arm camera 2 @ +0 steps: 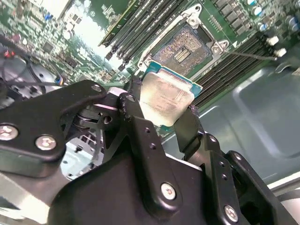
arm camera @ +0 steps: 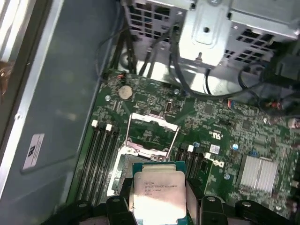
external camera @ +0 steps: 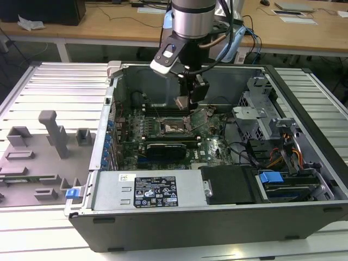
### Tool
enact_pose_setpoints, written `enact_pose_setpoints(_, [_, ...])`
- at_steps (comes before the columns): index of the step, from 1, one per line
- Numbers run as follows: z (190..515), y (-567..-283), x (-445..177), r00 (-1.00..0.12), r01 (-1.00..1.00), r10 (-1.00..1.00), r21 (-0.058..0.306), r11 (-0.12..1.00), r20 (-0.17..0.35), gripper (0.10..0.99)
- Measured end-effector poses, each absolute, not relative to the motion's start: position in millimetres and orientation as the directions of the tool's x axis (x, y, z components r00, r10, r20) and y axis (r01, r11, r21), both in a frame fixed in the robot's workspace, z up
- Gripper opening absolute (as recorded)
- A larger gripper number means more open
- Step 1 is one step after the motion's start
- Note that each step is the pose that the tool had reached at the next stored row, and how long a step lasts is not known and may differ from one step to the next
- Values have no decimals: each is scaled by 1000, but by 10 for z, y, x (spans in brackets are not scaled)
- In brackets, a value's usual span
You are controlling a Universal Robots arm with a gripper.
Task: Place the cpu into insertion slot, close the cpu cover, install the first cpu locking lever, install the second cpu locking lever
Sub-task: 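Place the cpu into insertion slot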
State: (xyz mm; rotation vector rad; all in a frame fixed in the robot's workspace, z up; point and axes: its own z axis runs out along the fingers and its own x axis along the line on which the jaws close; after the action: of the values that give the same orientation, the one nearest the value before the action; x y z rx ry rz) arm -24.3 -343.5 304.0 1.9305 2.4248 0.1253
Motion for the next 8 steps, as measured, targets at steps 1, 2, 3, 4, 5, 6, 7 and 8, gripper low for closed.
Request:
enact_pose_setpoints(1, [3036,-3435,-243,-189,979,982,88,186,19,533])
enact_pose_setpoints(2, [3034,-3435,-243,-164,983,986,88,162,19,533])
enact_pose_setpoints(3, [3031,-3435,-243,-133,987,991,88,131,19,533])
enact_pose_setpoints(4, [3028,-3435,-243,-99,991,995,88,97,19,533])
enact_pose_setpoints(5, [3027,-3435,-243,-84,993,996,88,82,19,533])
enact_pose_setpoints(6, [3025,-3435,-243,-67,994,998,88,65,19,533])
enact_pose_setpoints(7, [3023,-3435,-243,-50,995,999,88,48,19,533])
enact_pose_setpoints(8, [3022,-3435,-243,-35,996,999,88,33,19,533])
